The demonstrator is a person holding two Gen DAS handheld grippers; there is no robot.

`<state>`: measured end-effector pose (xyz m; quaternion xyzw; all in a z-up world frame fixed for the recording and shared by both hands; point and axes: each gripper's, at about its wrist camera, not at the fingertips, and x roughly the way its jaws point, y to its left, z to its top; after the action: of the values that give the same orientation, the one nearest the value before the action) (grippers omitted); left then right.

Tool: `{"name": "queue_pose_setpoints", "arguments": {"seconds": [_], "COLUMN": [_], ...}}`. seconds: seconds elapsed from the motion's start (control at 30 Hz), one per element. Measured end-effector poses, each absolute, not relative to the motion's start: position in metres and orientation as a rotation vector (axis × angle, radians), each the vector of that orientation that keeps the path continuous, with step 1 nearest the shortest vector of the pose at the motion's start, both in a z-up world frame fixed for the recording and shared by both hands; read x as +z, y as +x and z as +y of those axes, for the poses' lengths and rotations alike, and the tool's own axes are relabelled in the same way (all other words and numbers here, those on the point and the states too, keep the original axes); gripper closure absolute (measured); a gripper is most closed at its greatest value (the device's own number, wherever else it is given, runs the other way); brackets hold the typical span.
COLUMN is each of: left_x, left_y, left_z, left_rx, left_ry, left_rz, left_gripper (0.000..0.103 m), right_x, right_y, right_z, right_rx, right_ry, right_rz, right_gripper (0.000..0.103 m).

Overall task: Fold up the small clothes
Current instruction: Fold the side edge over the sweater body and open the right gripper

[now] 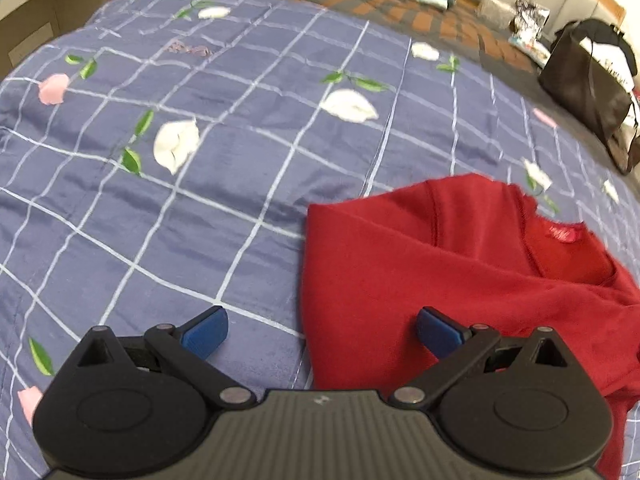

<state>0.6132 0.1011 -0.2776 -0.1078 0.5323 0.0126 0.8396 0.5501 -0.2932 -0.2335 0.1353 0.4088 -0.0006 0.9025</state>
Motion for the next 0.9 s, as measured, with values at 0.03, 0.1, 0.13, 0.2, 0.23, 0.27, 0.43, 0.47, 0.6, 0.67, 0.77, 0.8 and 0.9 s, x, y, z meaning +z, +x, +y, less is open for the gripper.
{"name": "queue_pose_setpoints", "arguments": {"seconds": [0.03, 0.1, 0.13, 0.2, 0.23, 0.27, 0.43, 0.47, 0.6, 0.67, 0.77, 0.8, 0.9], "left_x": [-0.281, -0.285, -0.286, -0.287, -0.288, -0.289, -0.293, -0.292, -0.288, -0.287, -0.280, -0.275, -0.254], "left_y": [0.615, 0.616, 0.616, 0.616, 0.616, 0.616, 0.620, 0.621, 0.621, 0.622, 0.622, 0.621, 0.613], "left_z": [0.101, 0.103, 0.105, 0.107, 0.108, 0.109, 0.111, 0.111, 0.108, 0.105, 0.102, 0.102, 0.099], "left_rx": [0.031, 0.040, 0.041, 0.039, 0.039, 0.036, 0.033, 0.025, -0.031, -0.061, -0.067, -0.064, -0.043], "left_ry": [-0.231, -0.244, -0.249, -0.261, -0.267, -0.273, -0.319, -0.331, -0.363, -0.363, -0.358, -0.358, -0.287], "left_rz": [1.138, 1.147, 1.147, 1.148, 1.151, 1.155, 1.171, 1.169, 1.151, 1.152, 1.134, 1.115, 1.016], "left_gripper": [0.001, 0.000, 0.000, 0.000, 0.000, 0.000, 0.004, 0.008, 0.035, 0.063, 0.089, 0.091, 0.093], "right_x": [-0.239, -0.246, -0.249, -0.252, -0.254, -0.254, -0.255, -0.255, -0.260, -0.261, -0.263, -0.263, -0.260], "right_y": [0.547, 0.543, 0.540, 0.535, 0.533, 0.533, 0.536, 0.538, 0.547, 0.551, 0.555, 0.555, 0.556], "right_z": [-0.295, -0.301, -0.303, -0.309, -0.313, -0.316, -0.324, -0.324, -0.320, -0.316, -0.310, -0.308, -0.305], "right_rx": [-0.006, -0.016, -0.022, -0.034, -0.033, -0.033, -0.036, -0.036, -0.030, -0.020, -0.010, -0.010, -0.008], "right_ry": [0.288, 0.301, 0.309, 0.332, 0.353, 0.368, 0.407, 0.412, 0.404, 0.393, 0.369, 0.363, 0.344], "right_rz": [0.858, 0.876, 0.881, 0.884, 0.883, 0.881, 0.875, 0.877, 0.892, 0.902, 0.913, 0.913, 0.914], "right_gripper": [0.095, 0.084, 0.082, 0.074, 0.070, 0.062, 0.049, 0.049, 0.051, 0.059, 0.069, 0.077, 0.096]}}
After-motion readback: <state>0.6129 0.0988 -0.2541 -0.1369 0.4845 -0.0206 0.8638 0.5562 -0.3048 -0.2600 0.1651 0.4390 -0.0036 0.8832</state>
